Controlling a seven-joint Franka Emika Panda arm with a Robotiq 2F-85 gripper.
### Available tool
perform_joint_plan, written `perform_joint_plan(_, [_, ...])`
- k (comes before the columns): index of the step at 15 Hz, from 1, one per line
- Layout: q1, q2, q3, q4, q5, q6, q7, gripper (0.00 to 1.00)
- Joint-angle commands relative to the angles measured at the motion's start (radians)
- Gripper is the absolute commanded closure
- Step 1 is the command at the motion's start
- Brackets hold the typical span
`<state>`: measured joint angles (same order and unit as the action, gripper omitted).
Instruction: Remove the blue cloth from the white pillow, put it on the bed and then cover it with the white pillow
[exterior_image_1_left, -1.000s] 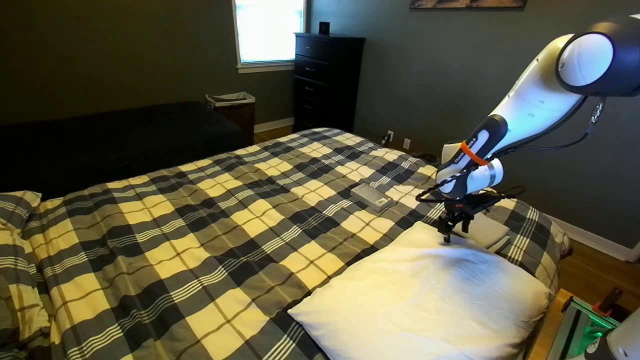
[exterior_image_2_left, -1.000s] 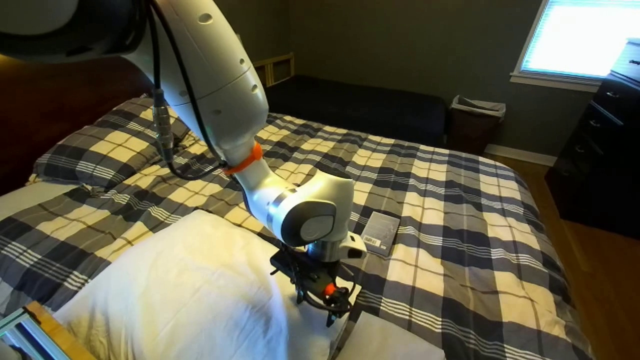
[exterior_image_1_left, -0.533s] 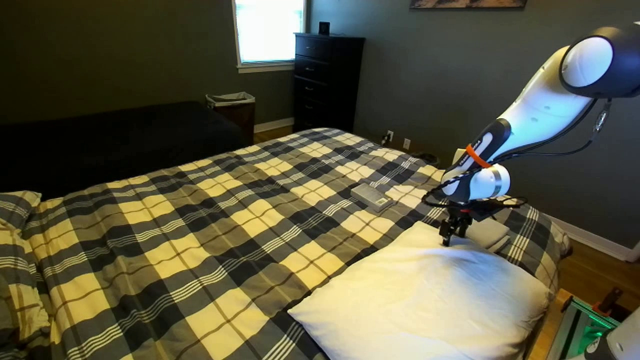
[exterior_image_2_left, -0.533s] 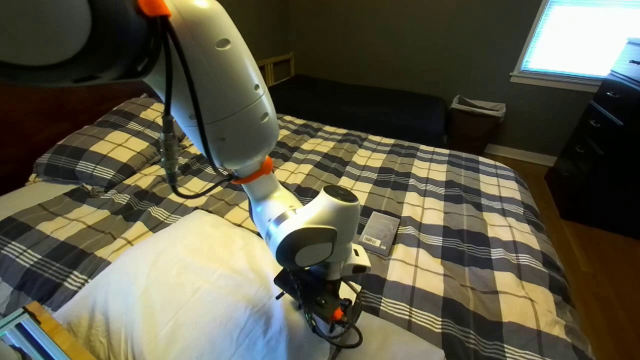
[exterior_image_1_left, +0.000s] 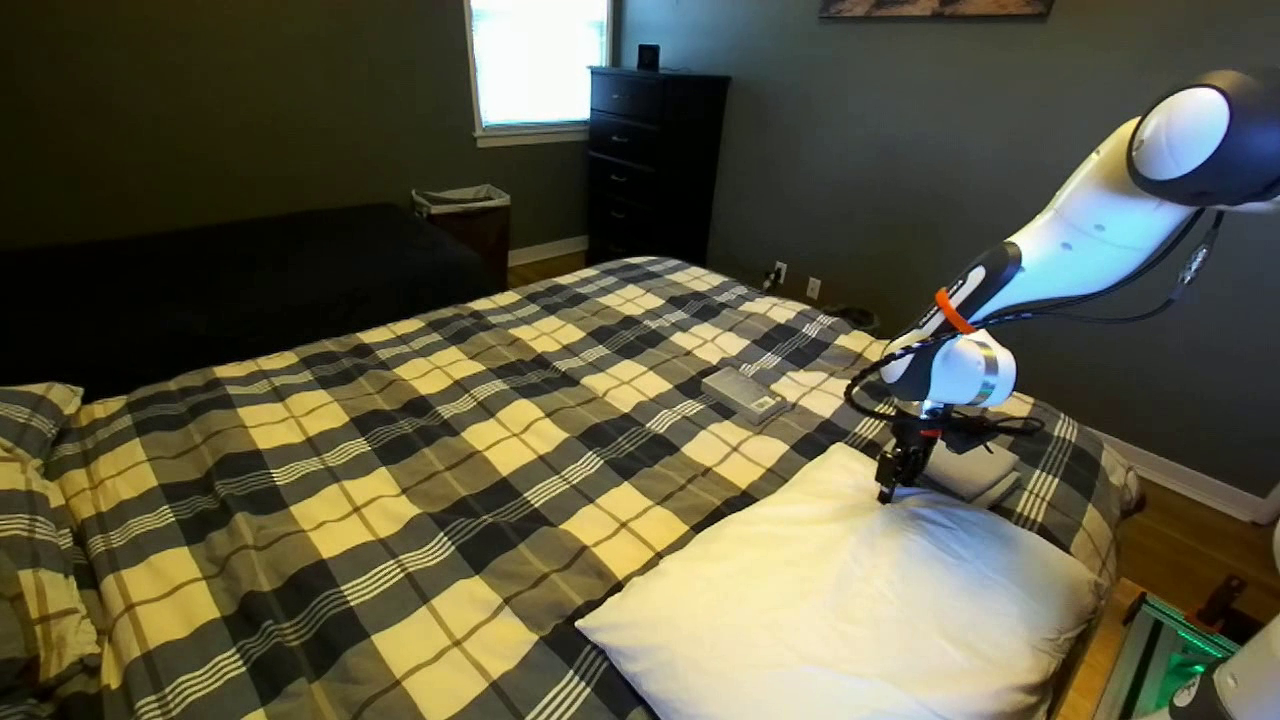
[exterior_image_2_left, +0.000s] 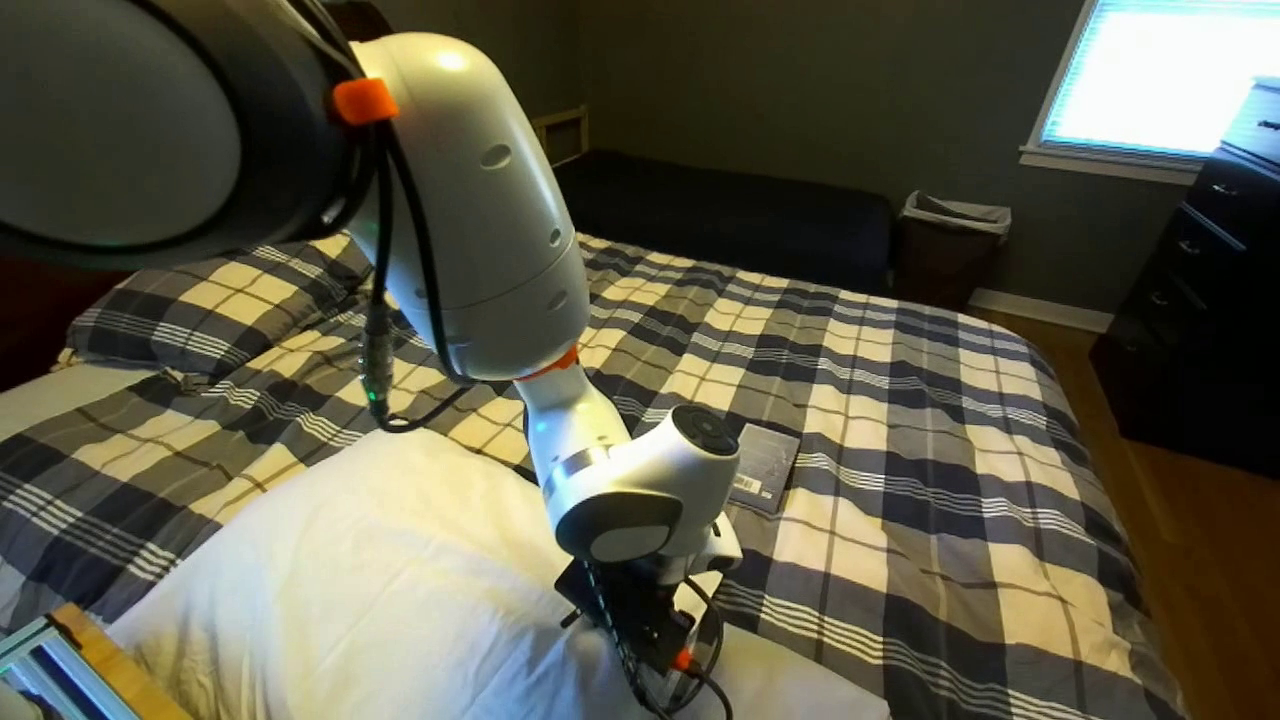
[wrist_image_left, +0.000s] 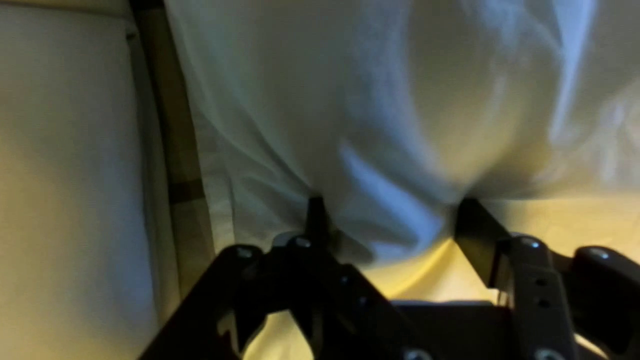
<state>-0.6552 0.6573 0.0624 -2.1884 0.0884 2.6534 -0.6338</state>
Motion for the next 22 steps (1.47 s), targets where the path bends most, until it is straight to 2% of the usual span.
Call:
perform_joint_plan(1, [-0.044, 0.037, 0.041, 0.05, 0.044, -0.074, -0.071, 0.64])
perform_joint_plan(6, [-0.033, 0.002, 0.04, 0.058, 0.064, -0.15, -0.085, 0.99])
perform_joint_plan(10, [0.004, -0.023, 0.015, 0.066, 0.055, -0.199, -0.059, 0.98])
perform_joint_plan(13, [0.053, -0.068, -0.014, 0.043, 0.033, -0.189, -0.026, 0.99])
perform_joint_plan(22, [0.251, -0.223, -0.141, -0.022, -0.04, -0.182, 0.134, 0.99])
